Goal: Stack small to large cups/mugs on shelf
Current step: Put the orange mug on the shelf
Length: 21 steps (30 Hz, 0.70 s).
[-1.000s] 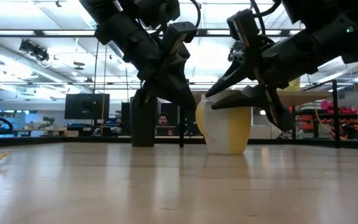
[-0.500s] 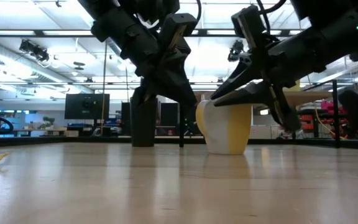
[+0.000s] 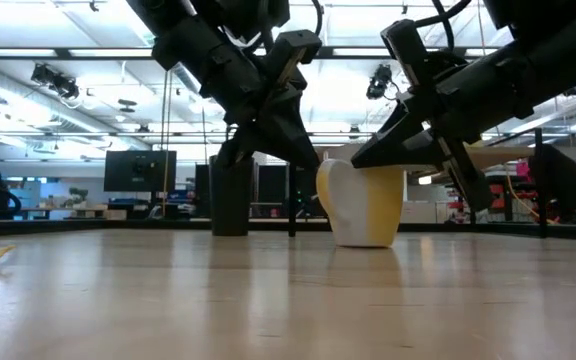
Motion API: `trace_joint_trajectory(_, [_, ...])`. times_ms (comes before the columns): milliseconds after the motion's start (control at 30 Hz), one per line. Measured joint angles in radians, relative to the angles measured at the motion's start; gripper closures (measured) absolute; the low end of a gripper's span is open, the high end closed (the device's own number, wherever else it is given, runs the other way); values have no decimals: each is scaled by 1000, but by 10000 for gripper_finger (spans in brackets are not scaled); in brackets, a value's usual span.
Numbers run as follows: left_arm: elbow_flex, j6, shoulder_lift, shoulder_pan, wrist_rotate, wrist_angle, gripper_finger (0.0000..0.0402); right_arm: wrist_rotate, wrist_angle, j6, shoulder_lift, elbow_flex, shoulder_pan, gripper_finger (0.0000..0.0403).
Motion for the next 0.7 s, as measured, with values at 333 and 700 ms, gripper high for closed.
trace_joint_trajectory(333, [1,-40,75,-3,75,89,379,63,-76,92,0,0,15,395])
trace_joint_trajectory(700, [0,-41,85,4,83,174,386,172,-166,213,0,0,80,399])
